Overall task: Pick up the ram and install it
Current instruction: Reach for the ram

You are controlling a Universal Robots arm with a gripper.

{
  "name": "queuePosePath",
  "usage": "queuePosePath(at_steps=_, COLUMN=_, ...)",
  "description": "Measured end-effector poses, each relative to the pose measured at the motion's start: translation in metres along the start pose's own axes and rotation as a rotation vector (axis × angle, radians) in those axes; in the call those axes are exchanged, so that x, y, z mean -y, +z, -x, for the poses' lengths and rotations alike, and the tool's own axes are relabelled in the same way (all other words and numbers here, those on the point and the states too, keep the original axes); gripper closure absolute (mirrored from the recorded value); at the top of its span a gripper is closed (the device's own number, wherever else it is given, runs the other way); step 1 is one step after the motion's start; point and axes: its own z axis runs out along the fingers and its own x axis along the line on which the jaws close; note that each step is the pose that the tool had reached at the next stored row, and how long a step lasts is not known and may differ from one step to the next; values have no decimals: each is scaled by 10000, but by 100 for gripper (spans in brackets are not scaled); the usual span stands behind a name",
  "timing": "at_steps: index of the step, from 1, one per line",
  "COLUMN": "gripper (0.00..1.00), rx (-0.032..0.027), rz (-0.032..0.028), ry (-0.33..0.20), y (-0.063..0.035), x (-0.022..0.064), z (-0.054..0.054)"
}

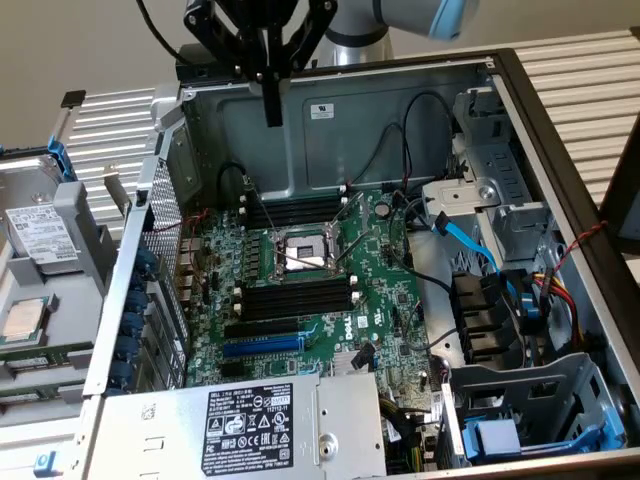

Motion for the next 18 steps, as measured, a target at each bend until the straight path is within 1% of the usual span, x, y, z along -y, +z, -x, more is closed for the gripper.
queuePosePath(at_steps=9, gripper=89, rx=-1, rz=0, ry=0, y=10, x=29, z=-385)
queuePosePath(at_steps=18, gripper=89, rx=-2, rz=-1, ry=0, y=15, x=56, z=-744)
